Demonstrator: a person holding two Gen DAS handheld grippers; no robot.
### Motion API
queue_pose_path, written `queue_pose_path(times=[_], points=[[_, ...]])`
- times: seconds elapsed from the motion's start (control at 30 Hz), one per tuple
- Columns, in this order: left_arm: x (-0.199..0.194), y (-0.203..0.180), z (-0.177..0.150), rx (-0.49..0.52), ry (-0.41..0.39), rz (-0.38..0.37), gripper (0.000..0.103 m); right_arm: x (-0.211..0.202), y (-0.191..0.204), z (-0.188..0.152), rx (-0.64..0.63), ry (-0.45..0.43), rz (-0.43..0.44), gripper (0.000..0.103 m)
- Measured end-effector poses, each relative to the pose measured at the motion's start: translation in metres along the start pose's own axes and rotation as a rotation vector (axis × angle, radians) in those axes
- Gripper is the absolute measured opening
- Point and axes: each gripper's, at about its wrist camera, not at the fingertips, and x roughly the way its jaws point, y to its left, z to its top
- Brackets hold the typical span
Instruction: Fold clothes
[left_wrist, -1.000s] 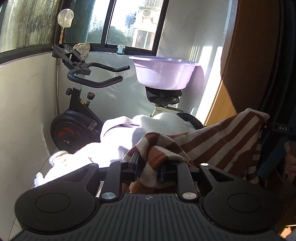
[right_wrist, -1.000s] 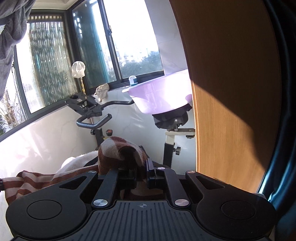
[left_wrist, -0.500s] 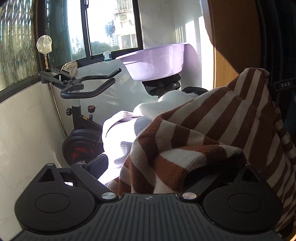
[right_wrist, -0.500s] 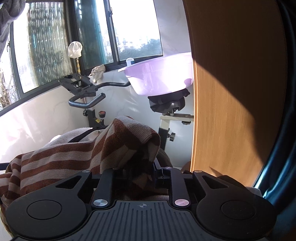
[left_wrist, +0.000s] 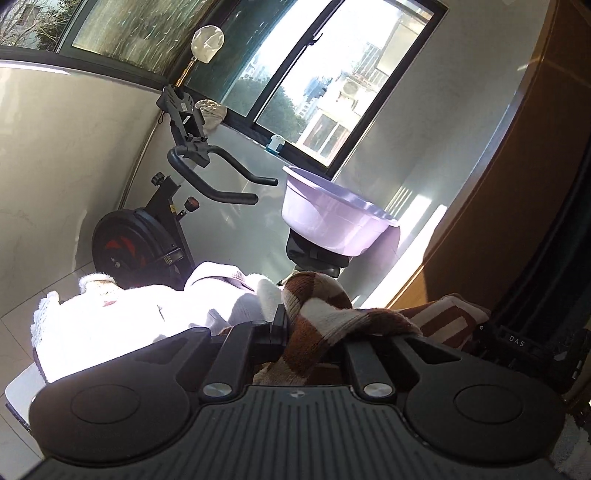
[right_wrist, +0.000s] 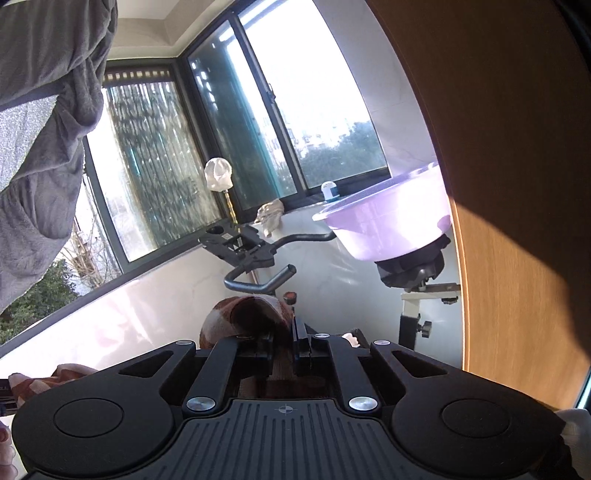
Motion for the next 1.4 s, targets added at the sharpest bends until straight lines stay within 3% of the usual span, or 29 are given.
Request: queue_pose_path(times=[0.27, 0.4, 0.57, 0.7, 0.8, 0.93, 1.13, 1.4], points=[[-0.074, -0.044, 0.015, -0.014, -0.271, 0.102, 0.009, -0.046, 0.02, 0.061, -0.02, -0.171, 0.269, 0.008], [-0.096, -0.067, 0.008, -0.032, -0.314, 0.199, 0.009, -0.059, 0.02, 0.075, -0.055, -0.182, 0.345, 0.008], [-0.107, -0.087, -0.01, -0.105, -0.294, 0.302, 0.009, -0.062, 0.017, 0.075, -0.067, -0.142, 0.414, 0.008], [-0.113, -0.096, -0.036, -0.203, -0.234, 0.309, 0.009, -0.058, 0.012, 0.068, -0.06, -0.093, 0.462, 0.008], [-0.11, -0.11, -0.049, -0.186, -0.189, 0.365, 0.009, -0.058, 0.009, 0.063, -0.072, -0.051, 0.478, 0.008], [-0.102, -0.132, -0.062, -0.117, -0.128, 0.425, 0.009, -0.068, 0.019, 0.052, -0.151, -0.036, 0.422, 0.008], [-0.084, -0.165, -0.076, -0.002, -0.038, 0.39, 0.009, -0.112, 0.013, 0.039, -0.159, -0.048, 0.4, 0.008], [-0.074, -0.217, -0.125, 0.101, 0.118, 0.276, 0.009, -0.208, -0.017, 0.004, -0.106, -0.056, 0.258, 0.008]])
